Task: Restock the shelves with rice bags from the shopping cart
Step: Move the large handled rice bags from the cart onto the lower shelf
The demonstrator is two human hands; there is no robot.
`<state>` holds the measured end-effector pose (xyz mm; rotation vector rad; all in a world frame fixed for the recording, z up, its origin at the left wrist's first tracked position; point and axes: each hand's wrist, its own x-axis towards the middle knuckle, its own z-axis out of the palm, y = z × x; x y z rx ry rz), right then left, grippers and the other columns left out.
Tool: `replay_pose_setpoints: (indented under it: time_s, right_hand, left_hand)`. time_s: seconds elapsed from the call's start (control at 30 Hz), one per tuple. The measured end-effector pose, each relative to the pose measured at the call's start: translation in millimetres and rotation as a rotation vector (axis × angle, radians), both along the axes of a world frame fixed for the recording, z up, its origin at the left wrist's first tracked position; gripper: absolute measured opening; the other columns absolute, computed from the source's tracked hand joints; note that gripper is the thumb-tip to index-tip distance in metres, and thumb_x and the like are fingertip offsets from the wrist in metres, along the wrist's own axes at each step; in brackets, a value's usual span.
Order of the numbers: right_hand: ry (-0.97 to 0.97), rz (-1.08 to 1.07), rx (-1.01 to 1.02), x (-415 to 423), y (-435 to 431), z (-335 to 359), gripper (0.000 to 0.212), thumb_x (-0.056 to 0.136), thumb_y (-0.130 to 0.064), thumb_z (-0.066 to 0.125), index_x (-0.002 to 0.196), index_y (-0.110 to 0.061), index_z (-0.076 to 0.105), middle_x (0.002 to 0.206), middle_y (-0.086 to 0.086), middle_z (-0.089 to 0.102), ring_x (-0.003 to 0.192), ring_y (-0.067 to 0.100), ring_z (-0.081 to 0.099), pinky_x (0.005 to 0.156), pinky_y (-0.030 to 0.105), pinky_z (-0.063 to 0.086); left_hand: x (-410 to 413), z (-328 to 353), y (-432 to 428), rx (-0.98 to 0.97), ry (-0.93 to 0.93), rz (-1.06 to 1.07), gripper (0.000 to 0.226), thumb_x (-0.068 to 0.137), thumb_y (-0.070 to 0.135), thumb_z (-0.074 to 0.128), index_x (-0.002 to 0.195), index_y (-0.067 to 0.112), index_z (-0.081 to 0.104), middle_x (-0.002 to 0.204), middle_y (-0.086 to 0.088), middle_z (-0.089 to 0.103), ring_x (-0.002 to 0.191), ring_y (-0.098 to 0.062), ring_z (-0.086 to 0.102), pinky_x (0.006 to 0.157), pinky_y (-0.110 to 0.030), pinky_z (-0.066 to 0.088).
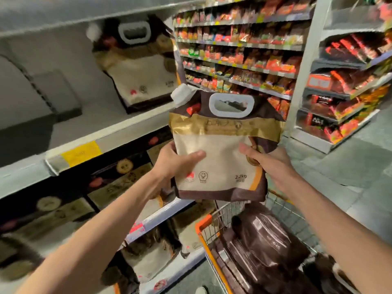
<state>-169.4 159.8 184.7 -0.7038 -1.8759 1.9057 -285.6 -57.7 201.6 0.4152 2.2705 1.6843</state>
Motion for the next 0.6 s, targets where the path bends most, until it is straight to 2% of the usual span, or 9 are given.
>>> replay_pose_setpoints:
  time_s: [0.1, 0.13, 0.23, 0.27, 0.33, 0.37, 0.47, 0.53, 0.6]
  right_hand:
    - [0.107, 0.107, 0.112, -35, -7, 34, 0.041, 0.057, -0.041, 0.087, 0.091, -0.025, 0.072, 0.086, -0.016, 0.071, 0.074, -0.008, 0.065, 0.063, 0.009, 0.049]
    - [0.147, 0.131, 0.161, -49, -10, 49, 0.043, 0.059, -0.038, 0.088, 0.096, -0.022, 0.073, 0.088, -0.015, 0.071, 0.077, -0.007, 0.065, 0.065, 0.01, 0.049]
    - [0.256, 0.132, 0.264, -82, -23, 80, 0.078, 0.043, -0.053, 0.091, 0.107, -0.015, 0.07, 0.098, -0.007, 0.073, 0.092, 0.006, 0.068, 0.083, 0.026, 0.055]
    - [0.3, 0.126, 0.285, -92, -28, 88, 0.077, 0.043, -0.05, 0.091, 0.106, -0.013, 0.07, 0.097, -0.008, 0.072, 0.09, 0.002, 0.068, 0.084, 0.024, 0.055]
    - [0.368, 0.123, 0.313, -110, -36, 102, 0.052, 0.055, -0.033, 0.092, 0.098, -0.014, 0.07, 0.092, -0.01, 0.071, 0.081, -0.009, 0.066, 0.078, 0.015, 0.054]
    - [0.386, 0.099, 0.333, -119, -38, 108, 0.046, 0.059, -0.027, 0.092, 0.097, -0.015, 0.07, 0.093, -0.009, 0.071, 0.082, -0.007, 0.067, 0.078, 0.016, 0.055]
    - [0.432, -0.005, 0.353, -150, -43, 117, 0.048, 0.063, -0.022, 0.09, 0.102, -0.004, 0.068, 0.1, 0.004, 0.071, 0.095, 0.019, 0.069, 0.085, 0.035, 0.056]
    - [0.441, -0.052, 0.375, -166, -46, 123, 0.056, 0.064, -0.021, 0.09, 0.106, 0.004, 0.062, 0.102, 0.009, 0.068, 0.097, 0.025, 0.067, 0.082, 0.034, 0.054]
    - [0.48, -0.049, 0.427, -177, -48, 132, 0.052, 0.064, -0.019, 0.089, 0.101, 0.005, 0.062, 0.101, 0.009, 0.068, 0.094, 0.024, 0.066, 0.079, 0.033, 0.055]
  left_hand:
    - [-16, 22, -27, 0.072, 0.16, 0.048, 0.069, 0.064, 0.037, 0.092, 0.119, 0.011, 0.061, 0.106, -0.004, 0.075, 0.087, -0.014, 0.074, 0.074, -0.034, 0.062]
    - [-24, 32, -37, 0.098, 0.216, 0.059, 0.069, 0.063, 0.039, 0.092, 0.118, 0.011, 0.062, 0.107, -0.004, 0.075, 0.092, -0.016, 0.074, 0.08, -0.037, 0.061]
    - [-40, 56, -56, 0.185, 0.328, 0.1, 0.074, 0.058, 0.042, 0.093, 0.117, 0.011, 0.061, 0.108, -0.003, 0.075, 0.1, -0.017, 0.072, 0.086, -0.036, 0.058]
    - [-44, 64, -61, 0.208, 0.357, 0.128, 0.077, 0.057, 0.041, 0.095, 0.118, 0.013, 0.058, 0.109, -0.001, 0.073, 0.101, -0.014, 0.071, 0.086, -0.032, 0.058]
    - [-54, 81, -70, 0.242, 0.427, 0.174, 0.075, 0.054, 0.038, 0.095, 0.115, 0.02, 0.055, 0.109, 0.006, 0.071, 0.1, -0.007, 0.069, 0.085, -0.022, 0.056]
    - [-58, 88, -74, 0.245, 0.476, 0.183, 0.074, 0.054, 0.039, 0.095, 0.114, 0.023, 0.054, 0.11, 0.009, 0.069, 0.101, -0.004, 0.068, 0.084, -0.019, 0.055]
    - [-67, 104, -84, 0.207, 0.634, 0.203, 0.074, 0.063, 0.041, 0.091, 0.121, 0.015, 0.052, 0.114, 0.005, 0.068, 0.105, -0.006, 0.066, 0.086, -0.018, 0.054]
    - [-73, 105, -89, 0.229, 0.708, 0.218, 0.072, 0.068, 0.042, 0.086, 0.123, 0.009, 0.051, 0.116, -0.001, 0.068, 0.108, -0.014, 0.066, 0.09, -0.028, 0.056]
    - [-80, 106, -92, 0.224, 0.792, 0.261, 0.068, 0.073, 0.037, 0.084, 0.124, 0.005, 0.052, 0.115, 0.005, 0.069, 0.107, -0.013, 0.067, 0.09, -0.037, 0.057]
